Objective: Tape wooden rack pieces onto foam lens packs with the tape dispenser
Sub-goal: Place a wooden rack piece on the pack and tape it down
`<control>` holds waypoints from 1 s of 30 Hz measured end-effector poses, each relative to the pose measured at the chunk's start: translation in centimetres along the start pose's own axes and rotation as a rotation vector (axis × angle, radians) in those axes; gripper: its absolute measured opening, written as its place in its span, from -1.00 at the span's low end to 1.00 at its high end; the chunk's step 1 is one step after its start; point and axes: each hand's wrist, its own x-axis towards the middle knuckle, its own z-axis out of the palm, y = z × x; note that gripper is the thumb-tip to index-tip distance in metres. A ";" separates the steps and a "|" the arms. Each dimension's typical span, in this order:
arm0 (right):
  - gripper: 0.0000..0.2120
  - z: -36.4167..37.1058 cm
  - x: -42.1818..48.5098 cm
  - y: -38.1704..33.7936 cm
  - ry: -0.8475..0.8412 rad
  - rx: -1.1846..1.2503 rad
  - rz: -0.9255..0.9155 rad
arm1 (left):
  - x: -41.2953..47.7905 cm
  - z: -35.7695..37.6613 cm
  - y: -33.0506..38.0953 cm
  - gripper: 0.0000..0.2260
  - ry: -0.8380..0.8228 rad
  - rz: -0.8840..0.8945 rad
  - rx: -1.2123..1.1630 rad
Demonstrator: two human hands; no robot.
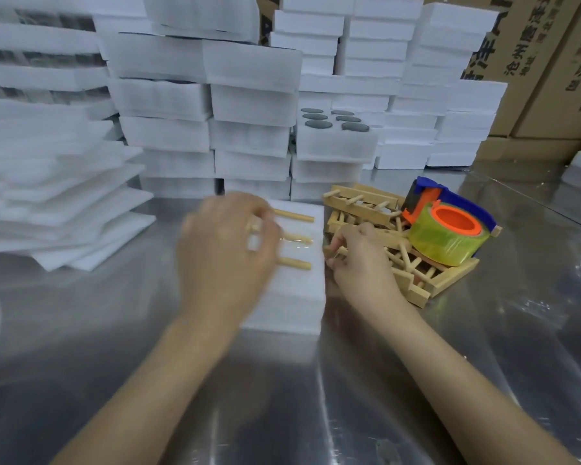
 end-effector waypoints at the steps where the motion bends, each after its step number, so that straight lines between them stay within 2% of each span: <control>1: -0.78 0.0 -0.1 -0.1 -0.002 0.002 0.012 | 1.0 -0.8 -1.5 -0.84 -0.012 -0.196 -0.040; 3: -0.79 -0.2 -0.1 -0.1 -0.012 0.007 0.032 | 2.0 -1.7 -4.7 -0.72 -0.156 -0.576 -0.221; 4: -0.79 -0.2 0.0 0.0 -0.015 0.008 0.042 | 2.0 -1.9 -5.9 -0.61 -0.263 -0.691 -0.299; 6: -0.80 -0.5 0.1 0.1 -0.020 0.018 0.059 | 1.4 -1.6 -7.4 -0.47 -0.481 -0.780 -0.416; 8: -0.76 -0.9 0.0 0.1 -0.021 0.032 0.070 | 0.6 -0.7 -8.0 -0.52 -0.622 -0.873 -0.569; 10: -0.69 -1.5 -0.1 0.2 -0.002 0.045 0.074 | 0.2 -0.1 -8.4 -0.59 -0.680 -1.001 -0.708; 13: -0.73 -2.4 0.0 0.4 0.015 0.048 0.086 | 0.2 0.1 -8.9 -0.52 -0.662 -1.037 -0.791; 16: -0.80 -2.7 0.0 0.5 0.007 0.051 0.098 | 0.1 0.1 -8.8 -0.35 -0.586 -1.100 -0.797; 17: -0.80 -2.7 -0.1 0.5 0.006 0.043 0.092 | 0.2 0.1 -8.9 -0.35 -0.587 -1.101 -0.786; 20: -0.78 -2.7 -0.1 0.4 0.000 0.031 0.079 | 0.5 0.1 -9.4 -0.65 -0.633 -1.025 -0.755; 23: -0.84 -2.7 -0.1 0.5 -0.013 0.064 0.085 | 0.5 0.1 -9.3 -0.75 -0.613 -0.999 -0.744; 24: -0.80 -2.7 -0.2 0.5 -0.020 0.077 0.088 | 0.4 0.2 -9.2 -0.75 -0.615 -0.988 -0.749; 26: -0.58 -2.8 -0.1 0.6 -0.071 0.128 0.090 | 0.4 0.3 -9.1 -0.75 -0.616 -0.989 -0.766; 28: -0.37 -3.0 0.0 0.4 -0.176 0.216 0.075 | 0.4 0.3 -9.2 -0.74 -0.617 -0.995 -0.773; 30: -0.24 -2.9 0.4 0.5 -0.289 0.230 0.074 | 0.4 0.3 -9.2 -0.74 -0.618 -0.990 -0.783</control>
